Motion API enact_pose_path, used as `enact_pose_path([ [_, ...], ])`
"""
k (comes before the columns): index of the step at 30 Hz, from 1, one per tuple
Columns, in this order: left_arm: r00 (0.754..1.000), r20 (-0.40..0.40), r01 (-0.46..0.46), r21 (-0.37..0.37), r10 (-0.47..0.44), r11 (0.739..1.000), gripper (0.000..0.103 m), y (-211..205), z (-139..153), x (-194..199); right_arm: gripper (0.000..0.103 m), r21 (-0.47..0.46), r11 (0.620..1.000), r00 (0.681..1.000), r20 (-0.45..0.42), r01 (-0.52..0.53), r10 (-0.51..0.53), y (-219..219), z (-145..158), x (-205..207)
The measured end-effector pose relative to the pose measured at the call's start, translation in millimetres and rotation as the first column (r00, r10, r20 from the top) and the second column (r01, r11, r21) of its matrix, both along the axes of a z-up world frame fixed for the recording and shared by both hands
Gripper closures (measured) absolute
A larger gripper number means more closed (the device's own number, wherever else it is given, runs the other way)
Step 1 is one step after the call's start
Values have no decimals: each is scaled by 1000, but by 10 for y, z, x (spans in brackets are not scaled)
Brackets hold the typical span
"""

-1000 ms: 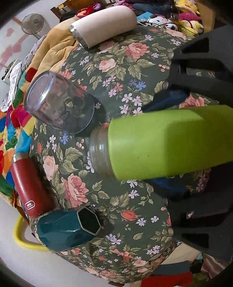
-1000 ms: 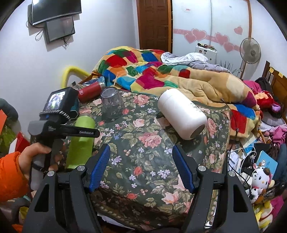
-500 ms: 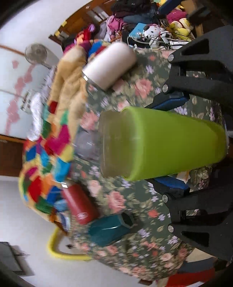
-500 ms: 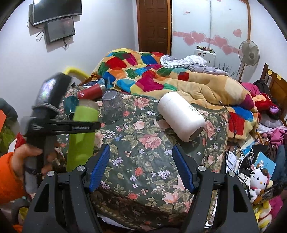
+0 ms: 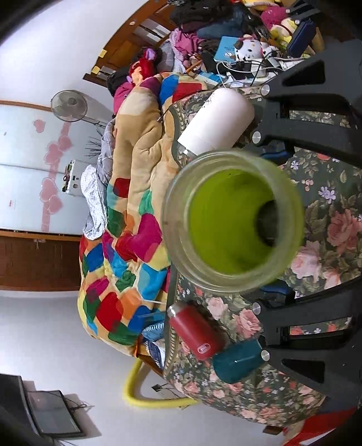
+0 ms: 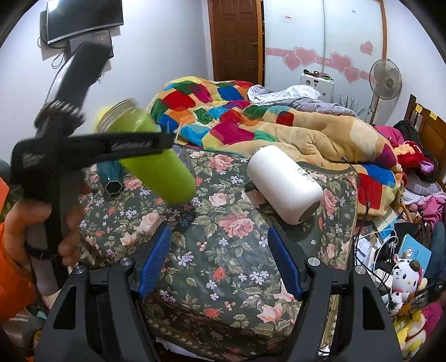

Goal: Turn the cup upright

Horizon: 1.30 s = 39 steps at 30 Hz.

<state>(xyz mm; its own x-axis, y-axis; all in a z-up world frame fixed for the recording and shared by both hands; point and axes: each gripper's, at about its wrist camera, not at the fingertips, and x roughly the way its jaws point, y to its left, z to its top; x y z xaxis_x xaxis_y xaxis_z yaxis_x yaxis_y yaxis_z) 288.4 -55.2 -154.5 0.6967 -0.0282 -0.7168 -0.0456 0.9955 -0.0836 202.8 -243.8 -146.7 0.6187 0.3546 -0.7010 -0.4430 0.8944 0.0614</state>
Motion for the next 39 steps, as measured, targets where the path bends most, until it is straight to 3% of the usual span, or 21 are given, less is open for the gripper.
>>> enact_pose_path([
  [9,998,-38,51,57,-49,997,41,-113,-216,-112,35,-22,1000,1000,5,13,-12,-8,-19,38],
  [13,995,-72,68,44,-64,997,40,-91,-315,-141,35,-18,1000,1000,1,15,-15,-3,-25,42],
  [23,990,-81,116,38,-113,992,40,-70,-176,-174,35,-7,1000,999,13,30,-30,-9,66,-35],
  [27,990,-18,138,22,-137,990,40,-9,98,-387,35,7,999,998,43,35,-35,-28,191,-112],
  [32,980,132,143,57,-149,988,40,74,609,-833,35,50,998,993,107,40,-45,-42,465,-265],
  [39,910,387,130,77,-150,989,35,198,1306,-1639,35,136,990,966,248,35,-68,-62,960,-637],
])
